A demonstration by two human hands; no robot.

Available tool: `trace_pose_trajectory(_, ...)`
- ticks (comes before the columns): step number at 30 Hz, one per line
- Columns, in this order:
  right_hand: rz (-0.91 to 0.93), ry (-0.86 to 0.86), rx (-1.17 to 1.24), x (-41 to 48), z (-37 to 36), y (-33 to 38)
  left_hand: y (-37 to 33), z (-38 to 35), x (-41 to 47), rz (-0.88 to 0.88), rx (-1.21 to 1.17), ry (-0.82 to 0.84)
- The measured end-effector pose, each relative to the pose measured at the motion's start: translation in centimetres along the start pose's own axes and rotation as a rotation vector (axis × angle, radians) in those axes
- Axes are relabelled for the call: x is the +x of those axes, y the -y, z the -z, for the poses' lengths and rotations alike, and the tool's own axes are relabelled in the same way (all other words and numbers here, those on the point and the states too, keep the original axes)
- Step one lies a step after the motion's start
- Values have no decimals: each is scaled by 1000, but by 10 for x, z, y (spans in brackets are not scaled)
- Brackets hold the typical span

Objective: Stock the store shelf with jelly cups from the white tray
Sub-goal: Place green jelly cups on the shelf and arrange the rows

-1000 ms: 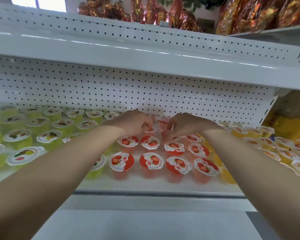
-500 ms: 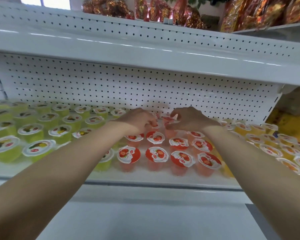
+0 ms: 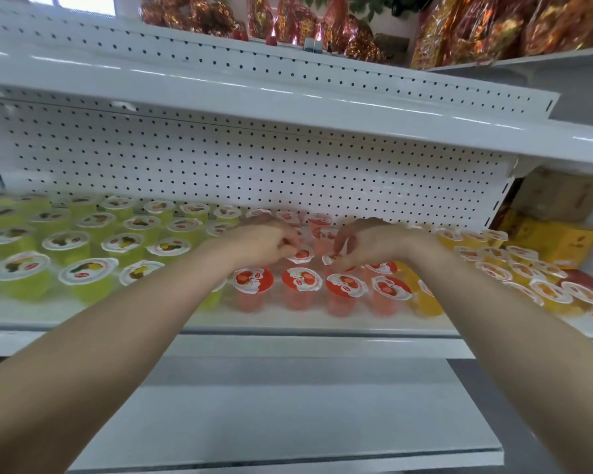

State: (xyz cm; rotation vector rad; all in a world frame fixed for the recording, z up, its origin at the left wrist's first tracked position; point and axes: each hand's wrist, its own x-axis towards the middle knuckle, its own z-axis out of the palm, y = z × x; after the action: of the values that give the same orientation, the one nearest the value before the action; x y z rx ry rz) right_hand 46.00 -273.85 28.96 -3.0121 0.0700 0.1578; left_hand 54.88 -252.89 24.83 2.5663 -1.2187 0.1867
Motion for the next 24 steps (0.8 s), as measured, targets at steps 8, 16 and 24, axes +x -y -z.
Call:
trace_pose_trajectory(8,-19,-153,-41,15,-16,-1,-9,1,-12,52,32,46)
trace_pose_trajectory(16,-27,-265,-6,2,-26,-9,-18,4,-24,5,33,-31)
trace_pose_trajectory(24,33,-135,251,-55,-16,2,-25,1,-33,-86,-9,-71)
